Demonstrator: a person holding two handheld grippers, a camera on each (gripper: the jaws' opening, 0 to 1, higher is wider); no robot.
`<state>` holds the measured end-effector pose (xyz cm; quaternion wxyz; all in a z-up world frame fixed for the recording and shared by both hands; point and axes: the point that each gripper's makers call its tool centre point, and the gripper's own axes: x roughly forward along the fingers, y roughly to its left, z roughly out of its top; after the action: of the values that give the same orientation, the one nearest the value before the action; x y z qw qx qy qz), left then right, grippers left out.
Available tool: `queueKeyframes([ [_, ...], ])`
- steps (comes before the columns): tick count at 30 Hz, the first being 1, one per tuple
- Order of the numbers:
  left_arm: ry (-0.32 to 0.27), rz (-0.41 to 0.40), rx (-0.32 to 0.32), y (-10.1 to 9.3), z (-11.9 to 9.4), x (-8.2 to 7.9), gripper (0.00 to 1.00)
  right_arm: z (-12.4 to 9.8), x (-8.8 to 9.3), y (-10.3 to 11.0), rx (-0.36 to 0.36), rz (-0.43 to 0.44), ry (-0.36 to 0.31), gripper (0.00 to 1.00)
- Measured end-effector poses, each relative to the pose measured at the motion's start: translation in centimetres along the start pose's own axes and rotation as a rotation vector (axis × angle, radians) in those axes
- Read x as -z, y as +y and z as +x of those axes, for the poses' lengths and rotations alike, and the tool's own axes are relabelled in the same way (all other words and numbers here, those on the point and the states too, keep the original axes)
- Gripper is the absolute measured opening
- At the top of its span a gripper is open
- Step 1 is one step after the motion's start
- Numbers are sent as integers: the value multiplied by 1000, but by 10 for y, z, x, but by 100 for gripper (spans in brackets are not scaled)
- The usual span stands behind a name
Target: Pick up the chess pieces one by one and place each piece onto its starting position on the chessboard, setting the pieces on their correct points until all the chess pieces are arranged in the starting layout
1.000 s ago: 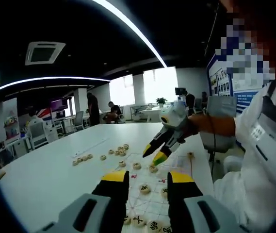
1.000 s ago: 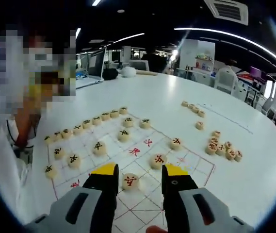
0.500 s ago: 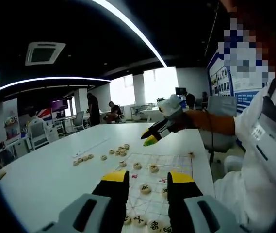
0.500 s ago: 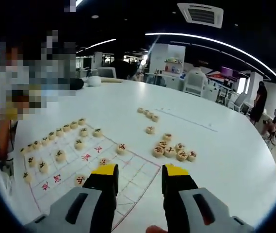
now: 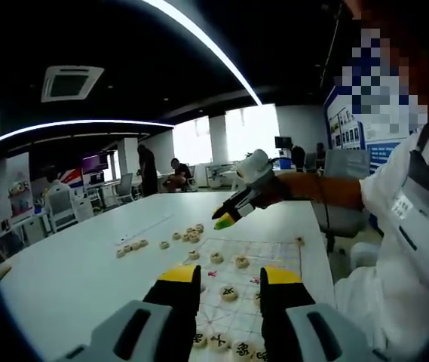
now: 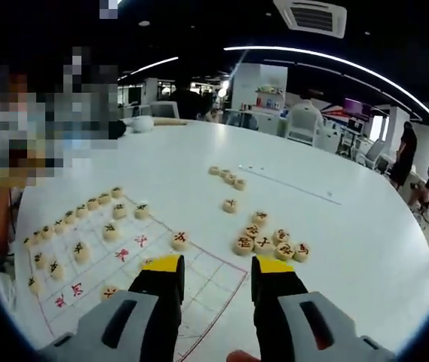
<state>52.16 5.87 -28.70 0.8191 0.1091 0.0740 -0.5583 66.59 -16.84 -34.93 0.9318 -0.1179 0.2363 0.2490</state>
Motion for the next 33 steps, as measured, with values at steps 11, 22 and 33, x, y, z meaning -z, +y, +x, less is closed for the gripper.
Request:
queueKeyframes([
  [11, -5, -2, -14, 5, -5, 0, 33, 19, -2, 1, -13, -5, 14, 36],
  [22, 4, 0, -13, 3, -3, 1, 33, 19, 22, -23, 16, 41, 53, 36],
  [33, 5, -2, -13, 5, -2, 2, 33, -41, 41, -43, 62, 97, 13, 31],
])
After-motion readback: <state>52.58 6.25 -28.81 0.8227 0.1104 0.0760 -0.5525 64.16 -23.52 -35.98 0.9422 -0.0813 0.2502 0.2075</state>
